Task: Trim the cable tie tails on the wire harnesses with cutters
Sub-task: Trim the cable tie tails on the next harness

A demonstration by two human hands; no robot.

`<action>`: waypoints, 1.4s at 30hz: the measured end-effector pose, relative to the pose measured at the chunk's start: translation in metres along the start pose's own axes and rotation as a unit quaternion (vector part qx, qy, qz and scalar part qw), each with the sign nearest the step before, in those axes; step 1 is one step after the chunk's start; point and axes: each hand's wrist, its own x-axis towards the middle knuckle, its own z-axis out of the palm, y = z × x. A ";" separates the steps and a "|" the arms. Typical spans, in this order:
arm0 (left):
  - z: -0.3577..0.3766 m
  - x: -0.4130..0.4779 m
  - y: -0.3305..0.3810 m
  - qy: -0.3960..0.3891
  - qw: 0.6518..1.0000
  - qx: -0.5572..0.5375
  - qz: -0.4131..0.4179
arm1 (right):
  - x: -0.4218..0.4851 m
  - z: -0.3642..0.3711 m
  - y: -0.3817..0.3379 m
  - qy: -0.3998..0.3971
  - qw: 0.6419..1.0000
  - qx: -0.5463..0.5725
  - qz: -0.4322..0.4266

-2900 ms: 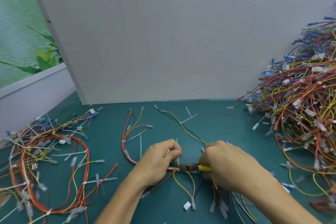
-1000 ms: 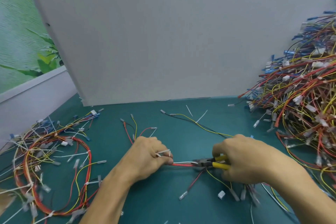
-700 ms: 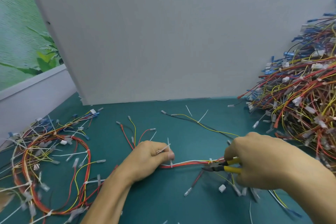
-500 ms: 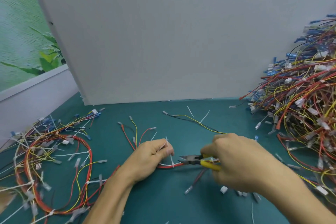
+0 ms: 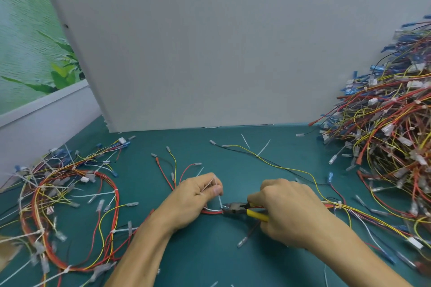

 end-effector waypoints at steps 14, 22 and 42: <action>0.001 0.001 0.000 0.010 1.000 0.011 0.000 | 0.003 0.003 0.002 0.001 1.000 0.014 -0.012; 0.003 0.003 -0.001 0.012 1.000 0.023 0.007 | 0.004 0.006 -0.002 -0.002 1.000 -0.017 -0.011; -0.024 0.017 -0.028 0.381 0.905 -0.150 -0.111 | 0.007 0.027 -0.014 0.020 0.992 0.126 0.003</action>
